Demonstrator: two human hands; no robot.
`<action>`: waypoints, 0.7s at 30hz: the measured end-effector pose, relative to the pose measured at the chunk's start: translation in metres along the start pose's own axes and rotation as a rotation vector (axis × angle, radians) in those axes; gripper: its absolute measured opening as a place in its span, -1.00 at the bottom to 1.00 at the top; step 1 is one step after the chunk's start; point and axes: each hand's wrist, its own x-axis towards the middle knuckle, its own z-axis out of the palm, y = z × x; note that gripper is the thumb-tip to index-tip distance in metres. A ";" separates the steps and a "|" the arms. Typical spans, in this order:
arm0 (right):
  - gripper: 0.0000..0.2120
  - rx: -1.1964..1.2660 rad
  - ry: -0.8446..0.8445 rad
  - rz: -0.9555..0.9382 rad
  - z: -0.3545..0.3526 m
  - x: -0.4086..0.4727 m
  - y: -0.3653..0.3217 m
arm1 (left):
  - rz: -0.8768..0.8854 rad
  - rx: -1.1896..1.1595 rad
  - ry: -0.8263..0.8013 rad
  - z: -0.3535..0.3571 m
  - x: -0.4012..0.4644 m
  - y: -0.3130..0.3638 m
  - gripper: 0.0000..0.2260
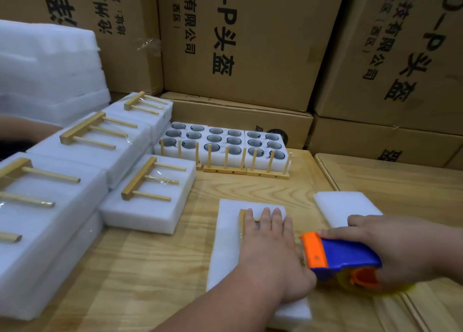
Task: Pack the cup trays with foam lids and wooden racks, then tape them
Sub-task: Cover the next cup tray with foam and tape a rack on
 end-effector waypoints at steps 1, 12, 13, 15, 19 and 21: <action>-0.16 -0.015 -0.026 -0.018 -0.007 0.004 -0.004 | 0.002 -0.001 0.005 0.000 -0.001 0.000 -0.15; -0.21 -0.273 -0.257 -0.021 -0.060 0.036 -0.039 | 0.038 0.014 0.013 -0.001 -0.002 -0.001 -0.07; -0.21 -0.226 -0.292 -0.005 -0.061 0.037 -0.039 | 0.038 0.019 0.017 -0.001 -0.002 -0.001 -0.07; -0.21 -0.113 -0.349 0.032 -0.059 0.035 -0.037 | 0.039 0.033 0.010 0.000 0.000 -0.001 -0.07; -0.22 0.052 -0.409 0.063 -0.056 0.033 -0.034 | 0.038 0.041 0.004 0.001 0.003 -0.001 -0.05; -0.22 0.110 -0.425 0.070 -0.054 0.032 -0.033 | 0.036 0.044 0.009 0.002 0.003 0.000 -0.05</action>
